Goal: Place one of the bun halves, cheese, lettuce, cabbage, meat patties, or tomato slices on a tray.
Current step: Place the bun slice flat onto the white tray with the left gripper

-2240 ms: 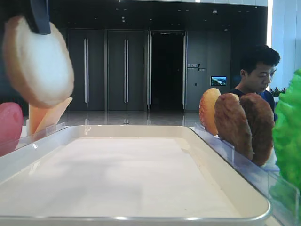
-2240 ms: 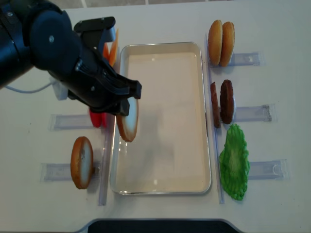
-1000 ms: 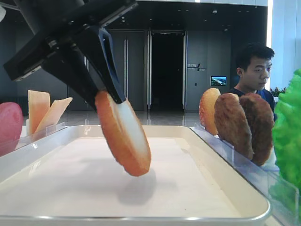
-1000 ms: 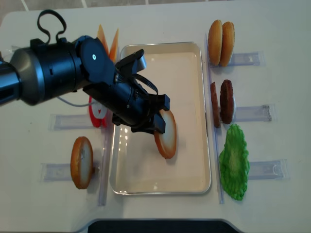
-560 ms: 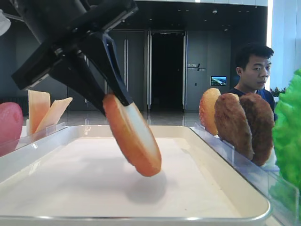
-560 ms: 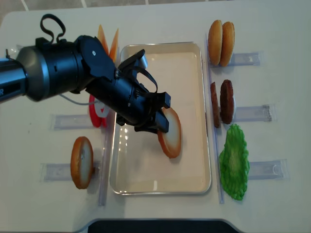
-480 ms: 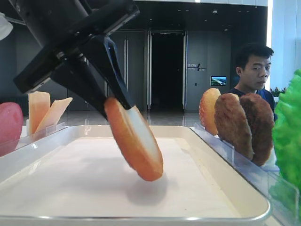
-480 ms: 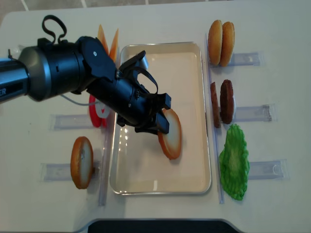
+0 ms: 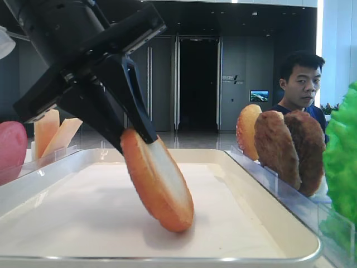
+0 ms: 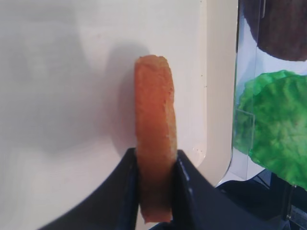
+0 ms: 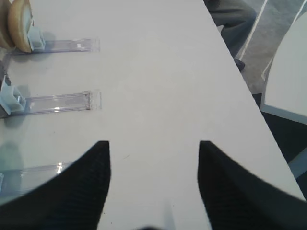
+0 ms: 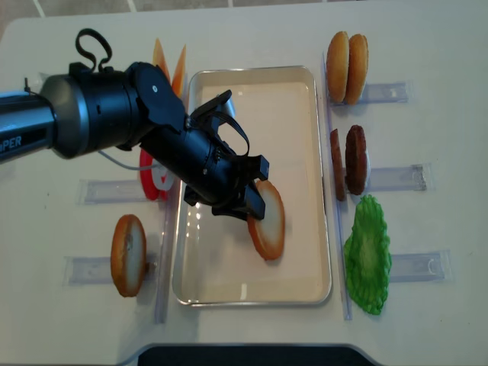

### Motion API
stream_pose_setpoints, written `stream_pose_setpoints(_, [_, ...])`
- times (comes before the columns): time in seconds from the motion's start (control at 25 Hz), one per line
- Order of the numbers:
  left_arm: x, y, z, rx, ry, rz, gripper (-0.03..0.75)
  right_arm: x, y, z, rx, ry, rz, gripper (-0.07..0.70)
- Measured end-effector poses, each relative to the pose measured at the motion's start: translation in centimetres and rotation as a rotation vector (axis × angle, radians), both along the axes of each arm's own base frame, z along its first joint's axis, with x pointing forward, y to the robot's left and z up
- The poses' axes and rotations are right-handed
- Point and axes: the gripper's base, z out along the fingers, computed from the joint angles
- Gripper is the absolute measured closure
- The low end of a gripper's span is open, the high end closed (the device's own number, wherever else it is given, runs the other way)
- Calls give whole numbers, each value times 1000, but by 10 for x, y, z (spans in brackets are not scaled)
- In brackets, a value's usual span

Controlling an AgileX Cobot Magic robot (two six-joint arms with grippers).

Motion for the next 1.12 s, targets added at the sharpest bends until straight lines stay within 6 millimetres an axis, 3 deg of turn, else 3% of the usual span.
stream_pose_setpoints(0.12, [-1, 0, 0, 0, 7, -5, 551, 0, 0, 0, 0, 0, 0, 216])
stream_pose_setpoints(0.6, [0, 5, -2, 33, 14, -6, 330, 0, 0, 0, 0, 0, 0, 216])
stream_pose_setpoints(0.84, [-1, 10, -1, 83, 16, -4, 176, 0, 0, 0, 0, 0, 0, 216])
stream_pose_setpoints(1.12, [-2, 21, 8, 147, -1, -1, 141, 0, 0, 0, 0, 0, 0, 216])
